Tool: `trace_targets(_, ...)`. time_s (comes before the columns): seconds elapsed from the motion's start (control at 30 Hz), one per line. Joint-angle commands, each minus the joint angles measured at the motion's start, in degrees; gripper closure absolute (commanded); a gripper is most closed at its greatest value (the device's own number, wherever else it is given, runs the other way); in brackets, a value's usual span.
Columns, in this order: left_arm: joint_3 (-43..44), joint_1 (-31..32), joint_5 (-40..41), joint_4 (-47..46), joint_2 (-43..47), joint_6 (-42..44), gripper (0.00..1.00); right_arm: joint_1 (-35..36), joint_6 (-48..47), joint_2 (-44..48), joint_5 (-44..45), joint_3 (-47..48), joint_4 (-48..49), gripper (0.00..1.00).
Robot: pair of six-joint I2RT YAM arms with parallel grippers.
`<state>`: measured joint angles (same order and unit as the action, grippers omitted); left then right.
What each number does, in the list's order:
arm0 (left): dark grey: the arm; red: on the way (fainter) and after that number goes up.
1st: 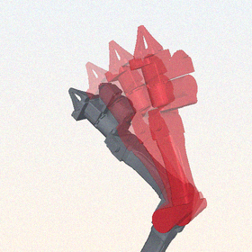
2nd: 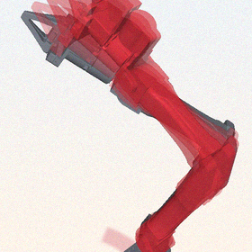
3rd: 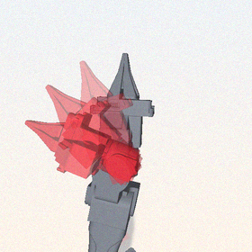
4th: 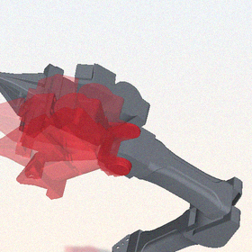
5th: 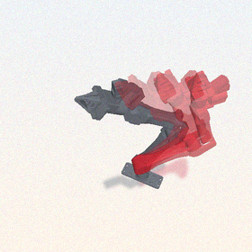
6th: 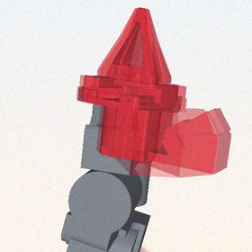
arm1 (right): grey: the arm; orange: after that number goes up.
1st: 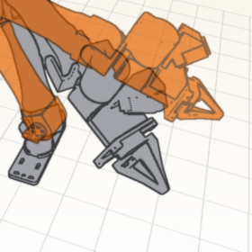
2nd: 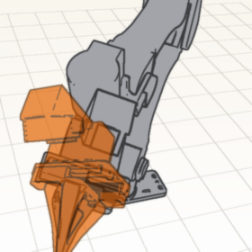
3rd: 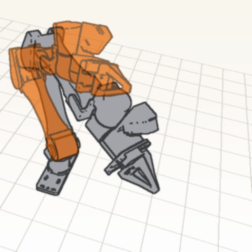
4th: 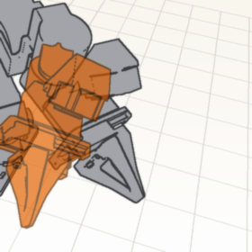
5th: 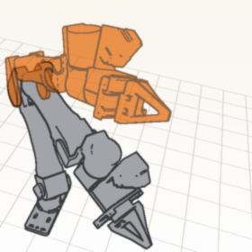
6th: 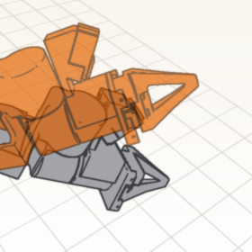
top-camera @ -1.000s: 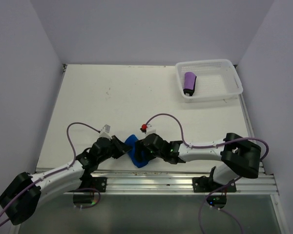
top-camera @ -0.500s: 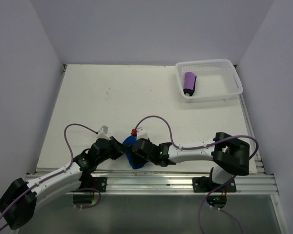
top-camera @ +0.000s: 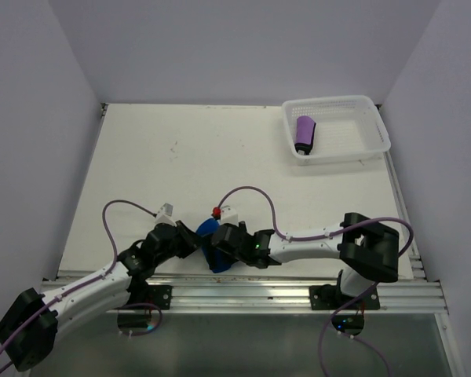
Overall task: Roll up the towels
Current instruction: Place the rolled towel into the container
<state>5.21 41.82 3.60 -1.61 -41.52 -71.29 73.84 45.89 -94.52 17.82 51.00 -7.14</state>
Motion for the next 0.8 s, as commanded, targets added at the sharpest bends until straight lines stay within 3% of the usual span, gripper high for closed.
trace_targets(0.0,-2.0,0.1,1.9,6.4,-1.4,2.5,0.81,-0.4,2.1,-1.5,-2.1,-1.2,4.8,0.05)
trace_targets(0.27,-2.1,0.1,2.1,7.8,-0.9,2.6,0.81,0.3,0.8,-4.2,0.6,2.6,1.1,0.22)
trace_targets(0.53,-1.6,0.2,2.3,7.8,0.4,2.8,0.81,0.6,-0.3,-4.8,1.8,4.9,-2.4,0.53)
trace_targets(0.77,6.1,0.1,7.0,13.3,-0.3,6.1,0.81,0.6,-2.2,-3.3,4.1,6.6,-7.9,0.75)
